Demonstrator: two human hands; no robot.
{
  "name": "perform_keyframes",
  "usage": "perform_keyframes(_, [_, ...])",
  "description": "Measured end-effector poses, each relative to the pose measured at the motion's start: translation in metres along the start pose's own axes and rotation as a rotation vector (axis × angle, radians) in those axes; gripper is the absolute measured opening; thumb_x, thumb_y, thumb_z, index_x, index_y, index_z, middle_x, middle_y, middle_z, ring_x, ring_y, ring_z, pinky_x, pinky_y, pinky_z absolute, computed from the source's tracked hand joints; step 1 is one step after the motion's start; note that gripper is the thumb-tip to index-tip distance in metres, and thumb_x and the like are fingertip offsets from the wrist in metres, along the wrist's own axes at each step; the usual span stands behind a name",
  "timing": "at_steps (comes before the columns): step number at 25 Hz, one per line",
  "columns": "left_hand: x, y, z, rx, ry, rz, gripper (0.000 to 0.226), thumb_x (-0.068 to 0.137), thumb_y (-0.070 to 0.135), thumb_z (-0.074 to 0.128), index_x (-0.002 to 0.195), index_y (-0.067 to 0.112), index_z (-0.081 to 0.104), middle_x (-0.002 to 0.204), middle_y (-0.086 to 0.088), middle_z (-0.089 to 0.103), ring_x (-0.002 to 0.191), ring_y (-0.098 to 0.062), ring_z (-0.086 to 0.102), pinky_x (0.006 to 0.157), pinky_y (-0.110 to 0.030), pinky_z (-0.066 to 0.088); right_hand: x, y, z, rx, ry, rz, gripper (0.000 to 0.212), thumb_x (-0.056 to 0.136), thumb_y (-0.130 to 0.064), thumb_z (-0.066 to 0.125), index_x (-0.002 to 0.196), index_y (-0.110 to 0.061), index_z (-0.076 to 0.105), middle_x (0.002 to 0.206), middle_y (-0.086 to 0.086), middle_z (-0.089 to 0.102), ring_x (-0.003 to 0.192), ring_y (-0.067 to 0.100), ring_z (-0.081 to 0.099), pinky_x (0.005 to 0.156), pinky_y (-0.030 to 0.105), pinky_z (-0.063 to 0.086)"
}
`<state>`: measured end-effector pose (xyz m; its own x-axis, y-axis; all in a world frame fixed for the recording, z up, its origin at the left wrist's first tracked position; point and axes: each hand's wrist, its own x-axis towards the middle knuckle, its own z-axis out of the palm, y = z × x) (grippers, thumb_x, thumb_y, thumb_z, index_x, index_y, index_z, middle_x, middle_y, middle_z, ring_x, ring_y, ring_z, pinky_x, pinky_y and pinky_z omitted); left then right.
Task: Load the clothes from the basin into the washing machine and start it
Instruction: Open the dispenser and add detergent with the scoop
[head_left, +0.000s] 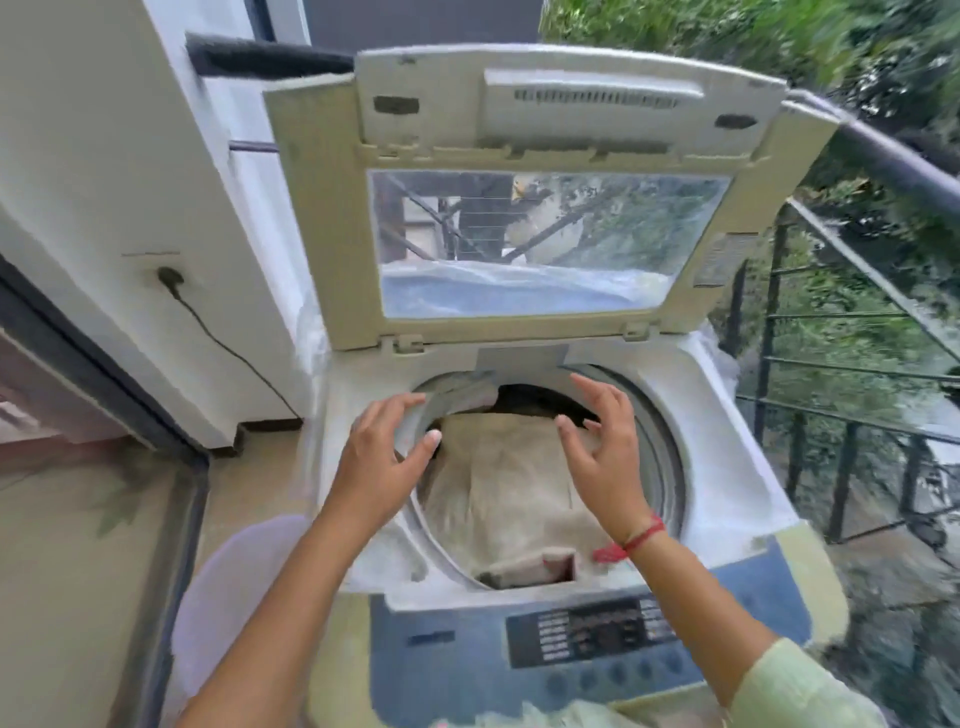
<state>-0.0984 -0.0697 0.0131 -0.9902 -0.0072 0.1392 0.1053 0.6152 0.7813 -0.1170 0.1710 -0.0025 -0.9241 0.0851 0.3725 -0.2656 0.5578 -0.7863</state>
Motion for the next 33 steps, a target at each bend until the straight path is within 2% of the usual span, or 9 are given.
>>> perform_keyframes(3, [0.013, 0.016, 0.043, -0.057, -0.03, -0.099, 0.036, 0.088, 0.027, 0.062, 0.123, 0.024, 0.054, 0.121, 0.01, 0.05, 0.113, -0.002, 0.044, 0.094, -0.02, 0.032, 0.017, 0.029, -0.013, 0.124, -0.07, 0.195, 0.039, 0.088, -0.011, 0.06, 0.124, -0.023, 0.051, 0.119, -0.011, 0.046, 0.108, 0.003, 0.049, 0.094, 0.033, 0.046])
perform_keyframes(6, [0.023, 0.021, 0.068, -0.236, 0.034, -0.256, 0.028, 0.089, 0.023, 0.063, 0.116, 0.025, 0.055, 0.118, 0.012, 0.054, 0.115, -0.003, 0.048, 0.097, -0.024, 0.038, 0.045, 0.041, -0.001, 0.433, -0.102, 0.616, 0.036, 0.09, -0.011, 0.059, 0.124, -0.02, 0.05, 0.128, 0.006, 0.051, 0.106, 0.01, 0.053, 0.096, 0.034, 0.045])
perform_keyframes(9, [0.033, 0.022, 0.082, -0.304, 0.113, -0.354, 0.022, 0.088, 0.018, 0.063, 0.107, 0.027, 0.057, 0.111, 0.01, 0.059, 0.113, -0.009, 0.054, 0.098, -0.027, 0.042, 0.074, 0.045, 0.017, 0.931, -0.204, 1.137, 0.043, 0.094, -0.018, 0.054, 0.135, -0.013, 0.043, 0.138, 0.01, 0.045, 0.128, 0.025, 0.044, 0.1, 0.037, 0.039])
perform_keyframes(11, [0.038, 0.019, 0.088, -0.341, 0.135, -0.394, 0.022, 0.088, 0.017, 0.064, 0.101, 0.033, 0.057, 0.107, 0.009, 0.06, 0.108, -0.01, 0.055, 0.096, -0.027, 0.043, 0.086, 0.048, 0.032, 1.085, -0.252, 1.292, 0.046, 0.094, -0.024, 0.053, 0.136, -0.011, 0.041, 0.144, 0.012, 0.04, 0.135, 0.026, 0.036, 0.107, 0.038, 0.033])
perform_keyframes(15, [0.049, 0.009, 0.094, -0.559, 0.181, -0.623, 0.015, 0.092, 0.016, 0.058, 0.106, 0.022, 0.06, 0.102, 0.01, 0.06, 0.104, -0.01, 0.056, 0.092, -0.027, 0.043, 0.111, 0.055, 0.058, 1.217, -0.11, 1.365, 0.056, 0.095, -0.029, 0.051, 0.143, -0.007, 0.03, 0.148, 0.013, 0.035, 0.138, 0.026, 0.031, 0.113, 0.039, 0.026])
perform_keyframes(18, [0.056, -0.003, 0.097, -0.578, 0.133, -0.677, 0.014, 0.093, 0.02, 0.057, 0.107, 0.023, 0.06, 0.106, 0.012, 0.059, 0.105, -0.005, 0.055, 0.09, -0.025, 0.043, 0.124, 0.055, 0.067, 1.326, -0.001, 1.397, 0.058, 0.097, -0.031, 0.047, 0.144, -0.005, 0.026, 0.148, 0.012, 0.033, 0.139, 0.025, 0.031, 0.114, 0.039, 0.024])
perform_keyframes(22, [0.062, -0.015, 0.109, -0.567, 0.108, -0.72, 0.009, 0.093, 0.022, 0.057, 0.098, 0.028, 0.06, 0.106, 0.006, 0.061, 0.102, -0.008, 0.057, 0.082, -0.024, 0.043, 0.125, 0.054, 0.076, 1.419, 0.076, 1.429, 0.047, 0.098, -0.027, 0.045, 0.138, -0.004, 0.037, 0.146, 0.011, 0.036, 0.137, 0.022, 0.034, 0.115, 0.037, 0.025])
perform_keyframes(29, [0.097, -0.016, 0.117, -0.686, 0.186, -0.773, 0.014, 0.092, 0.022, 0.058, 0.106, 0.019, 0.058, 0.103, 0.005, 0.061, 0.1, -0.01, 0.056, 0.093, -0.03, 0.042, 0.118, 0.062, 0.087, 1.381, 0.047, 1.422, 0.027, 0.098, -0.019, 0.047, 0.119, -0.004, 0.052, 0.144, 0.011, 0.042, 0.138, 0.021, 0.032, 0.116, 0.035, 0.019])
perform_keyframes(33, [0.103, -0.017, 0.118, -0.688, 0.204, -0.784, 0.025, 0.092, 0.022, 0.058, 0.115, 0.013, 0.056, 0.108, -0.002, 0.061, 0.101, -0.014, 0.056, 0.092, -0.032, 0.044, 0.098, 0.07, 0.086, 1.426, 0.032, 1.394, 0.013, 0.097, -0.012, 0.046, 0.09, -0.008, 0.056, 0.101, 0.008, 0.06, 0.118, 0.023, 0.051, 0.113, 0.037, 0.028])
